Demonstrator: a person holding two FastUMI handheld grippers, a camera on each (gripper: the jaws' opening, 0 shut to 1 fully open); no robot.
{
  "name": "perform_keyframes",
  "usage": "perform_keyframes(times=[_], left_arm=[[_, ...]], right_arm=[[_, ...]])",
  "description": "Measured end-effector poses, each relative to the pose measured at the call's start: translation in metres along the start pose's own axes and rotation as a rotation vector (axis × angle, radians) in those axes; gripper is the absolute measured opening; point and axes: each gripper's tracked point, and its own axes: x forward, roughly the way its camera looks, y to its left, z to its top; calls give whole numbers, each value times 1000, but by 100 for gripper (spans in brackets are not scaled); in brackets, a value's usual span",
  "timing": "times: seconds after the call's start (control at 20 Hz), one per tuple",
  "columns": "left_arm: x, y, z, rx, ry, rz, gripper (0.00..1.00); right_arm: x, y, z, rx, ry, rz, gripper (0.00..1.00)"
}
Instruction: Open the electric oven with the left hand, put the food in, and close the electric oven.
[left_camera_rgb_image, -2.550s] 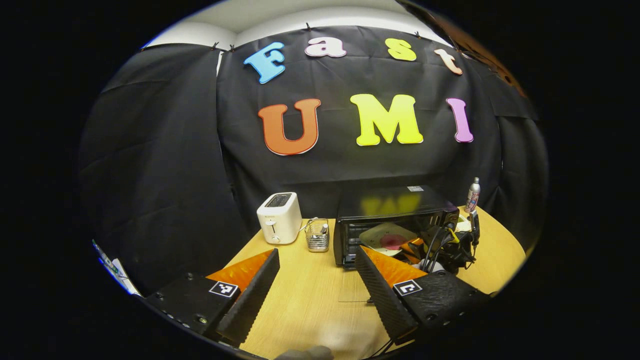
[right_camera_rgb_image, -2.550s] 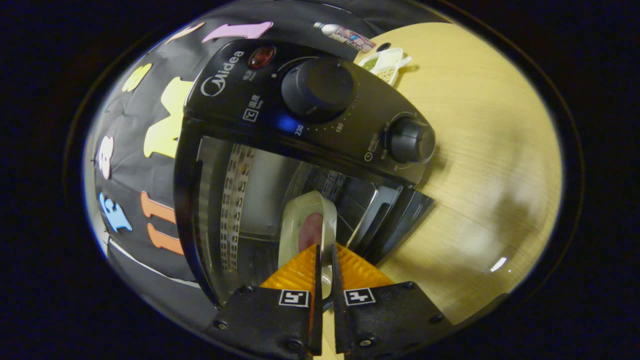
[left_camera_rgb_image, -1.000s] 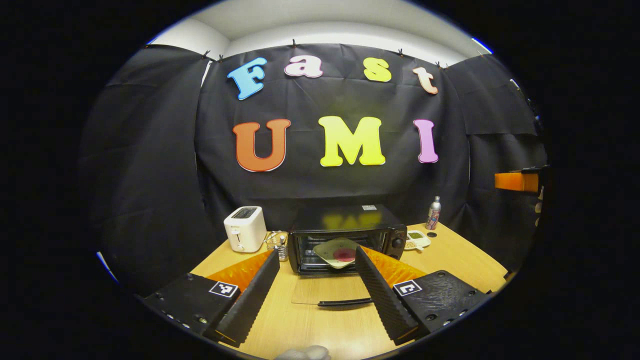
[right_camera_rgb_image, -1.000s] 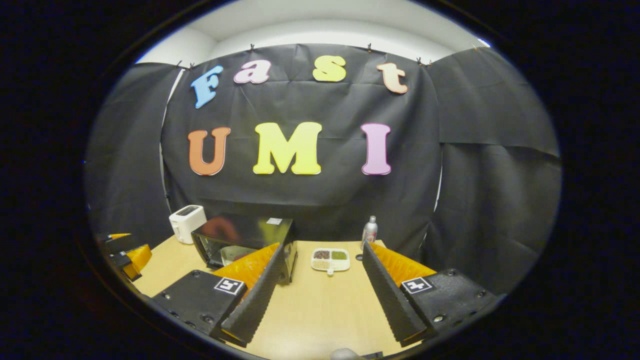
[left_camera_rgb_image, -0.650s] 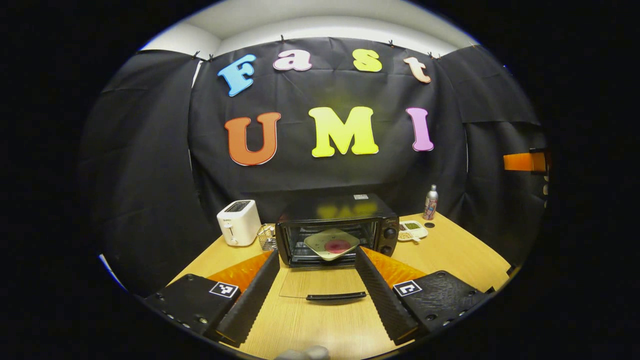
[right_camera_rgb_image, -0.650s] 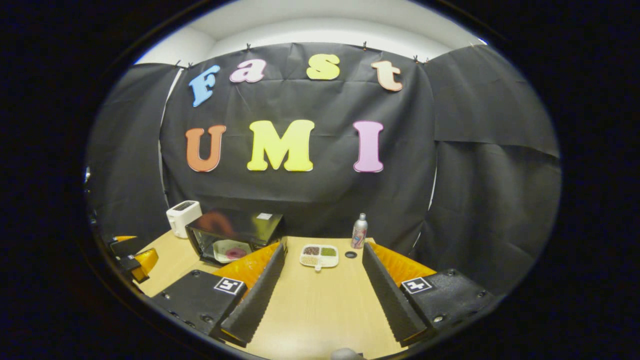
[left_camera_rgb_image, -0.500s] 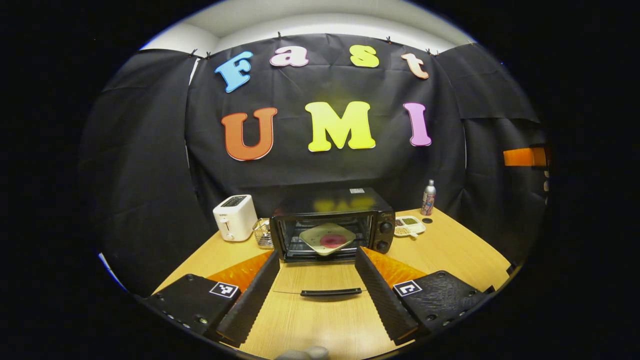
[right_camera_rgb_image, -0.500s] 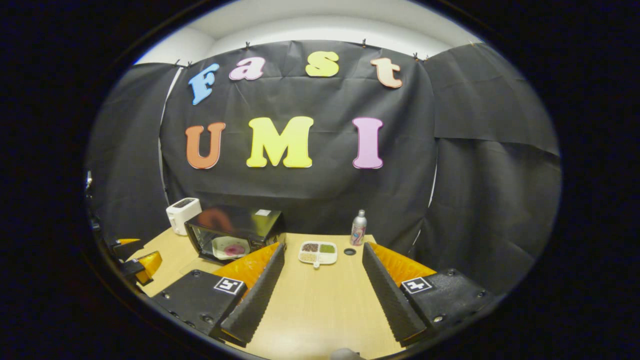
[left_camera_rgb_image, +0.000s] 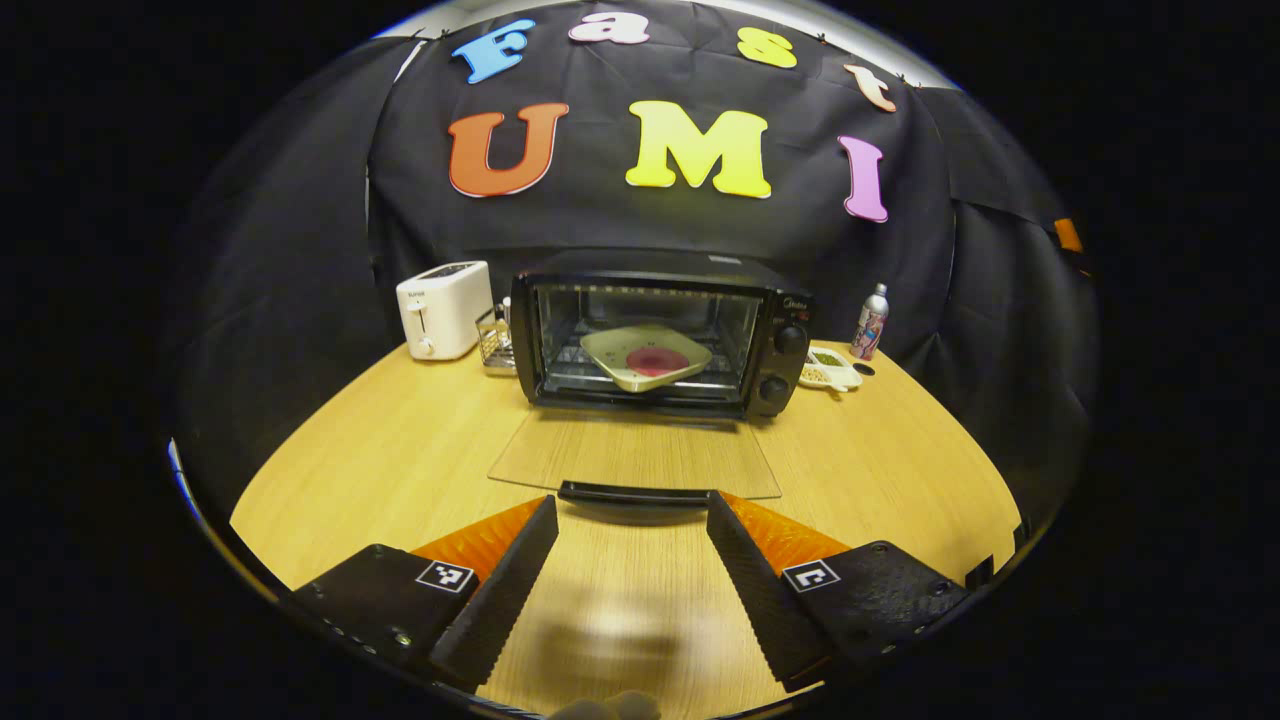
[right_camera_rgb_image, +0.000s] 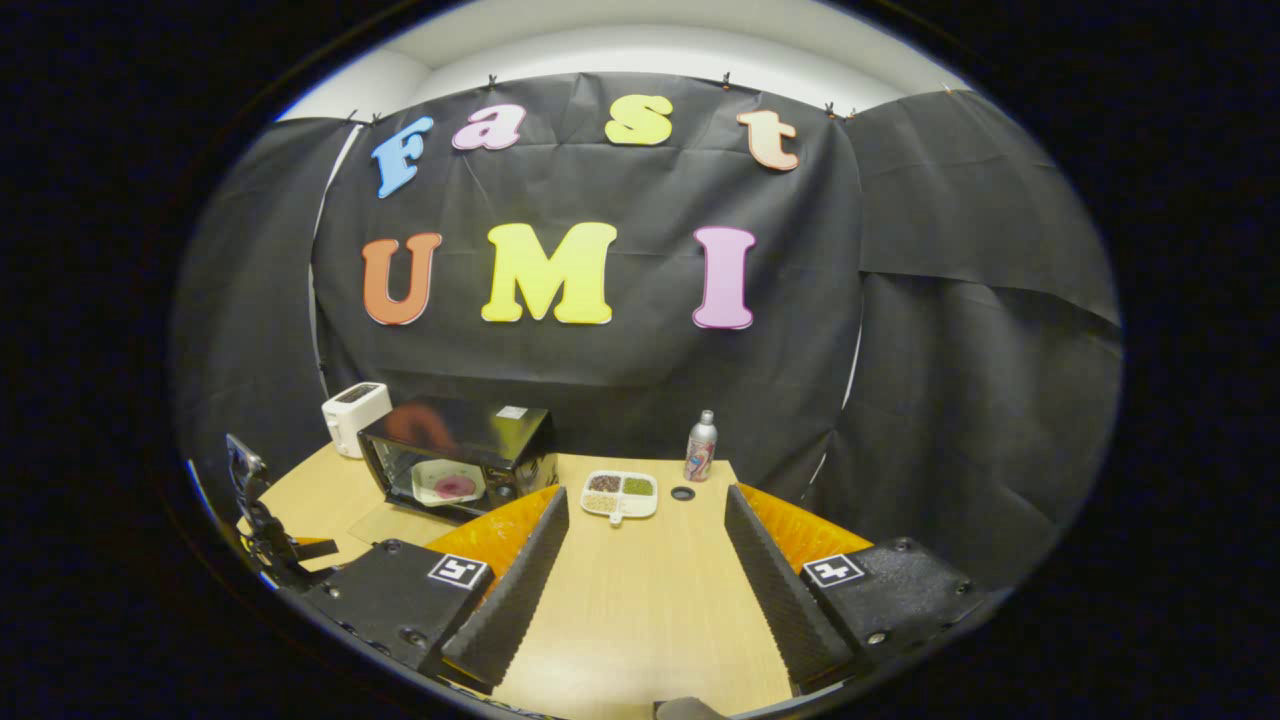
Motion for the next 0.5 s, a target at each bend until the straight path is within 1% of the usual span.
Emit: perform_keyframes(times=[0.2, 0.5], left_arm=[[29, -4, -34, 27, 73, -21, 96], [69, -6, -53, 65, 129, -36, 96]], right_arm=[[-5, -5, -2, -14, 16, -33, 96], [-7, -10, -13, 5, 47, -75, 96]])
